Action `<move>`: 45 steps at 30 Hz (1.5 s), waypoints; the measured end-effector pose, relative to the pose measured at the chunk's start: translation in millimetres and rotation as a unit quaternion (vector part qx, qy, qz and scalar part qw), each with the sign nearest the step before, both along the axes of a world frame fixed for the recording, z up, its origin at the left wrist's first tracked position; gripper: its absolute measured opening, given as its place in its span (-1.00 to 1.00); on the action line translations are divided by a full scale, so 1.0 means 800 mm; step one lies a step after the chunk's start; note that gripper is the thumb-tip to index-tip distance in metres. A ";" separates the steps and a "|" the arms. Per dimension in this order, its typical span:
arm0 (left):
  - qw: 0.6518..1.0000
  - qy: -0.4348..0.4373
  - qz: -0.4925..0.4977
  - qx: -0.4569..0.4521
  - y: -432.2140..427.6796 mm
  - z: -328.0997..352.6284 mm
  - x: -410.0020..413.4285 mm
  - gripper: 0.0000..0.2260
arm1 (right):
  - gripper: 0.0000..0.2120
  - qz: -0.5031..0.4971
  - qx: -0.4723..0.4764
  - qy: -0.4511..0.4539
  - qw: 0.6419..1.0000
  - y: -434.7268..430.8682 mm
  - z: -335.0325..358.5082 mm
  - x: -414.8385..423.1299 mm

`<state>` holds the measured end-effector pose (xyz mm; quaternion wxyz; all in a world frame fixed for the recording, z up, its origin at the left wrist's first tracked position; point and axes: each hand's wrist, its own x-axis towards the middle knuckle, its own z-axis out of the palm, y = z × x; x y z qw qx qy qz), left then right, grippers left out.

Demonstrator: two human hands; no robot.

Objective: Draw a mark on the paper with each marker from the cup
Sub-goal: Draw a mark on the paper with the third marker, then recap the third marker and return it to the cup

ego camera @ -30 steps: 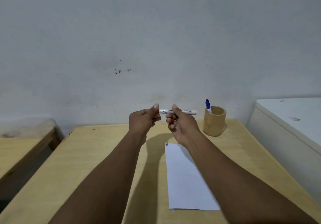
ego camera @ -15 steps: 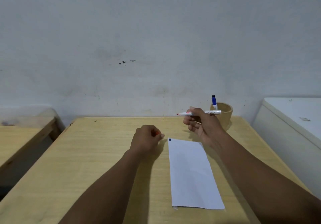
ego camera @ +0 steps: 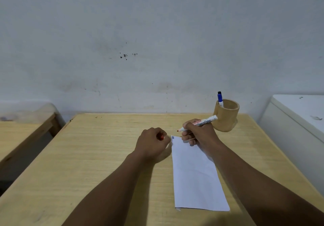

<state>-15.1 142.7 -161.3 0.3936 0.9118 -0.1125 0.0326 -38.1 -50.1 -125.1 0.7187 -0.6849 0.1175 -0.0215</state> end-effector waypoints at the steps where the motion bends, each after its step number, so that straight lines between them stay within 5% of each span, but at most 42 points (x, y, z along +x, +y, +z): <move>1: 1.000 0.008 -0.006 0.000 -0.001 0.000 0.001 -0.60 | -0.97 -0.002 -0.004 -0.004 1.000 -0.001 -0.002 0.000; 3: 0.999 0.013 -0.015 0.029 -0.003 0.001 0.004 -0.38 | -0.92 -0.002 -0.019 -0.009 1.000 -0.003 -0.006 0.001; 10: 0.993 -0.018 -0.038 0.110 -0.003 -0.006 0.006 -0.25 | -0.86 -0.012 -0.088 -0.030 0.996 0.006 -0.026 0.001; 26: 0.991 -0.012 -0.039 0.124 -0.003 -0.006 0.006 -0.26 | -0.84 -0.033 -0.197 -0.037 0.979 0.016 -0.036 -0.006; 36: 0.995 0.017 -0.032 0.092 -0.003 0.001 0.004 -0.26 | -0.82 -0.034 -0.114 -0.024 0.993 0.009 -0.024 -0.005; 40: 0.998 0.051 -0.033 -0.005 0.004 0.016 0.007 -0.46 | -0.90 -0.103 0.046 -0.002 0.994 -0.005 -0.002 0.001; 45: 0.998 0.029 -0.037 0.043 0.014 0.028 0.018 -0.92 | -0.93 -0.116 0.131 -0.024 0.984 -0.023 0.045 0.008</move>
